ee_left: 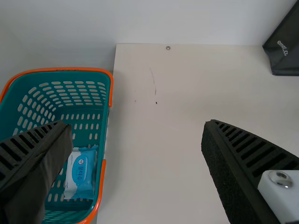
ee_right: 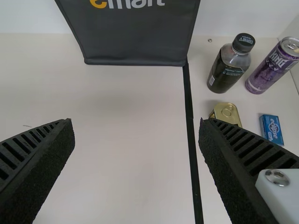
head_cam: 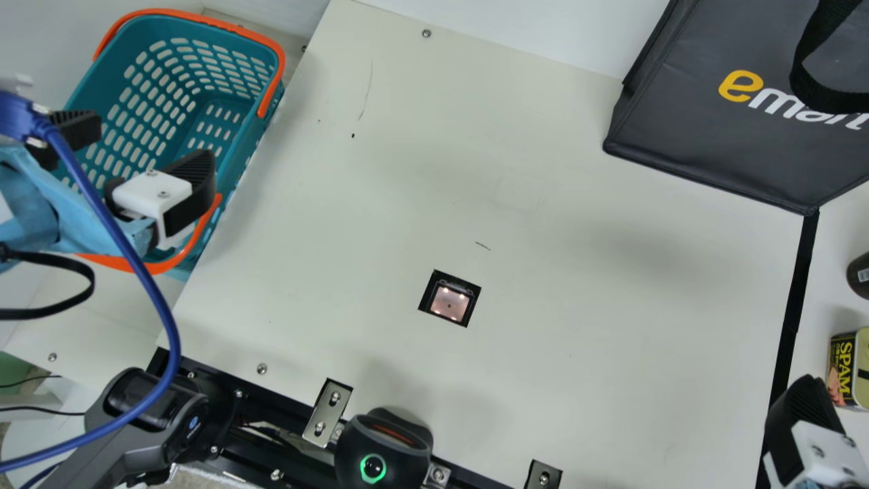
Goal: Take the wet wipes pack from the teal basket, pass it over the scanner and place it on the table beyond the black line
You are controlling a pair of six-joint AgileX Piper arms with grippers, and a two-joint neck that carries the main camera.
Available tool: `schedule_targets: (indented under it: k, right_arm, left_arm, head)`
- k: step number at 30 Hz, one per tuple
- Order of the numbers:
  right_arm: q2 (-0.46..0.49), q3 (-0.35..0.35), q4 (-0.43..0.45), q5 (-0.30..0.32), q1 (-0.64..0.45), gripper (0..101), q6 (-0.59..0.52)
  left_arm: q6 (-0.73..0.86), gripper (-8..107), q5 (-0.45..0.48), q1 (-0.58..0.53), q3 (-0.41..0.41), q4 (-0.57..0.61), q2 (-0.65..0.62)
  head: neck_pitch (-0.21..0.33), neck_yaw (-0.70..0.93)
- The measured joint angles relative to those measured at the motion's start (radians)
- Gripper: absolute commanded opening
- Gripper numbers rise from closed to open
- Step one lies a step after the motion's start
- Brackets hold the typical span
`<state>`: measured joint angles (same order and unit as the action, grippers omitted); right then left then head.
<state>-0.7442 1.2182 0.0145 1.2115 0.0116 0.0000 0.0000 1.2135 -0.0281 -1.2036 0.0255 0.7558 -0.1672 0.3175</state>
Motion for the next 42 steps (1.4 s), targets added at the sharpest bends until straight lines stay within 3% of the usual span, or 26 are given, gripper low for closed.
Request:
schedule_targets:
  k: [13, 27, 33, 42]
  right_arm:
    - [0.000, 0.000, 0.000, 0.000, 0.000, 95, 0.000]
    - [0.000, 0.000, 0.000, 0.000, 0.000, 95, 0.000]
    - [0.000, 0.000, 0.000, 0.000, 0.000, 95, 0.000]
    - [0.000, 0.000, 0.000, 0.000, 0.000, 95, 0.000]
  left_arm:
    - [-0.015, 90, 0.002, 0.015, -0.002, -0.005, 0.009]
    - [-0.168, 90, -0.014, 0.268, -0.047, -0.067, 0.109]
    - [-0.102, 90, -0.054, 0.407, -0.042, -0.026, 0.166]
    - [0.129, 90, -0.123, 0.583, -0.019, 0.069, 0.282]
  head:
    - [0.000, 0.000]
    - [0.000, 0.000]
    - [0.000, 0.000]
    - [0.000, 0.000]
